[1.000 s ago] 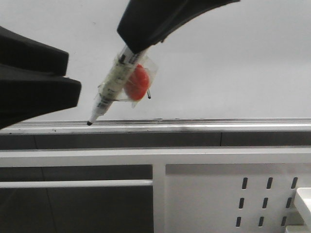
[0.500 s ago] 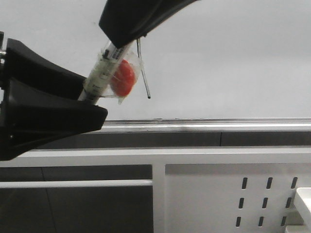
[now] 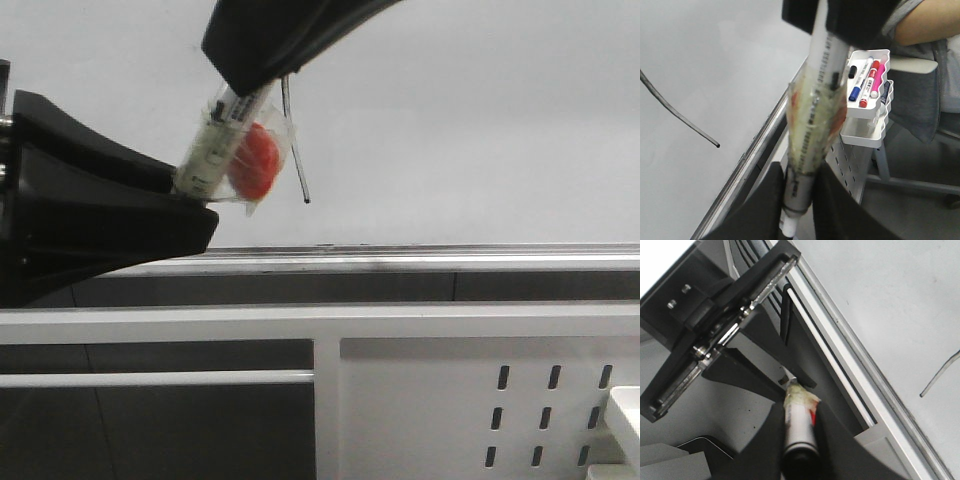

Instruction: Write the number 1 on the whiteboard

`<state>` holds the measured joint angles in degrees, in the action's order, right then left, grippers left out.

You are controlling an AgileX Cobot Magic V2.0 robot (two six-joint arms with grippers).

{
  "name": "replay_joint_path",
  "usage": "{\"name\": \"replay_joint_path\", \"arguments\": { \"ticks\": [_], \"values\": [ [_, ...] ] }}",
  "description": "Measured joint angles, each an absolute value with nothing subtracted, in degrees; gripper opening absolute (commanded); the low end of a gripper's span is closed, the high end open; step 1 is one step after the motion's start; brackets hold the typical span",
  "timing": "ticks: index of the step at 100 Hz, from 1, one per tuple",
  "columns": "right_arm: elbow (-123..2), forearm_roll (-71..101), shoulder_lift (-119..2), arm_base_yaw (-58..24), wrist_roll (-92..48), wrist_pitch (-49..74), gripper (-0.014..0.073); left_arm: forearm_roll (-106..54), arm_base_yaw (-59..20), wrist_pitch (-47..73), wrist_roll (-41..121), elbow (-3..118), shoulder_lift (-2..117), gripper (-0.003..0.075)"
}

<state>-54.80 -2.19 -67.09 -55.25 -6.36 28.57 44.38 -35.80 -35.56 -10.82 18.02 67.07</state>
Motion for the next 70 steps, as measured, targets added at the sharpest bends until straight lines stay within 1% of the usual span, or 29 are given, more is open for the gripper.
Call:
{"name": "replay_joint_path", "arguments": {
  "ticks": [3, 8, 13, 15, 17, 25, 29, 33, 36, 41, 43, 44, 45, 48, 49, 50, 51, 52, 59, 70],
  "values": [
    [-54.8, -2.19, -67.09, -55.25, -6.36, 28.57, -0.0063, 44.28, -35.8, -35.56, -10.82, 18.02, 67.07, -0.002],
    [-54.8, -2.19, -67.09, -55.25, -6.36, 28.57, -0.0027, 44.07, -35.8, -35.56, -10.82, 18.02, 67.07, -0.002],
    [-54.8, -2.19, -67.09, -55.25, -6.36, 28.44, 0.0043, 43.3, -35.8, -35.75, -10.82, 17.9, 67.07, -0.002],
    [-54.8, -2.19, -67.09, -55.25, -6.36, 28.2, 0.0094, 42.76, -35.8, -35.9, -10.74, 17.75, 67.07, -0.002],
    [-54.8, -2.19, -67.09, -55.25, -6.36, 27.91, 0.0123, 42.08, -35.8, -36.05, -10.74, 17.53, 67.07, -0.002],
    [-54.9, -2.19, -67.09, -55.25, -6.36, 27.13, 0.0293, 37.83, -35.8, -37.47, -10.7, 16.34, 67.07, -0.002],
    [-54.9, -2.19, -66.99, -55.25, -6.25, 27.25, 0.0348, 33.63, -35.8, -37.94, -10.96, 15.25, 67.07, -0.002],
    [-54.9, -2.09, -66.67, -55.25, -6.25, 27.43, 0.0365, 29.78, -35.8, -38.82, -11.34, 13.92, 67.07, -0.002],
    [-54.9, -2.09, -66.24, -55.25, -6.25, 27.5, 0.0354, 25.99, -35.8, -39.77, -11.38, 12.94, 67.07, -0.002],
    [-54.9, -2.09, -65.18, -55.25, -6.25, 27.5, 0.0281, 20.88, -35.8, -42.05, -11.47, 11.05, 67.07, -0.002],
    [-54.9, -2.21, -64.65, -55.25, -6.25, 27.56, 0.0209, 18.72, -35.8, -43.1, -11.47, 10.23, 67.07, -0.002],
    [-54.9, -2.34, -64.26, -55.25, -6.25, 27.56, 0.0189, 17.96, -35.8, -43.86, -11.47, 9.95, 67.07, -0.002],
    [-54.9, -2.34, -64.06, -55.25, -6.25, 27.67, 0.0145, 16.51, -35.8, -44.23, -11.52, 9.43, 67.07, -0.002],
    [-54.9, -2.34, -63.03, -54.99, -6.25, 27.89, 0.0074, 13.68, -35.8, -45.76, -11.52, 8.43, 67.07, -0.002],
    [-54.9, -2.34, -62.82, -54.84, -6.25, 28.03, 0.0024, 12.98, -35.8, -46.52, -11.52, 7.96, 67.07, -0.002],
    [-54.9, -2.34, -62.61, -54.86, -6.25, 28.01, 0.0, 11.61, -35.8, -46.88, -11.52, 7.73, 67.07, -0.002],
    [-54.9, -2.34, -62.19, -54.6, -6.25, 28.31, -0.005, 10.92, -35.8, -47.63, -11.52, 7.51, 67.07, -0.002],
    [-54.9, -2.45, -61.98, -54.5, -6.25, 28.43, -0.0076, 9.62, -35.8, -48.01, -11.52, 7.09, 67.07, -0.002],
    [-54.9, -2.45, -60.04, -53.37, -6.25, 29.83, -0.0069, 4.4, -35.8, -51.42, -10.6, 5.41, 67.07, -0.002],
    [-54.9, -2.45, -58.25, -51.85, -6.25, 31.65, -0.0071, 1.16, -35.8, -54.16, -9.76, 4.77, 67.07, -0.002]
  ]
}}
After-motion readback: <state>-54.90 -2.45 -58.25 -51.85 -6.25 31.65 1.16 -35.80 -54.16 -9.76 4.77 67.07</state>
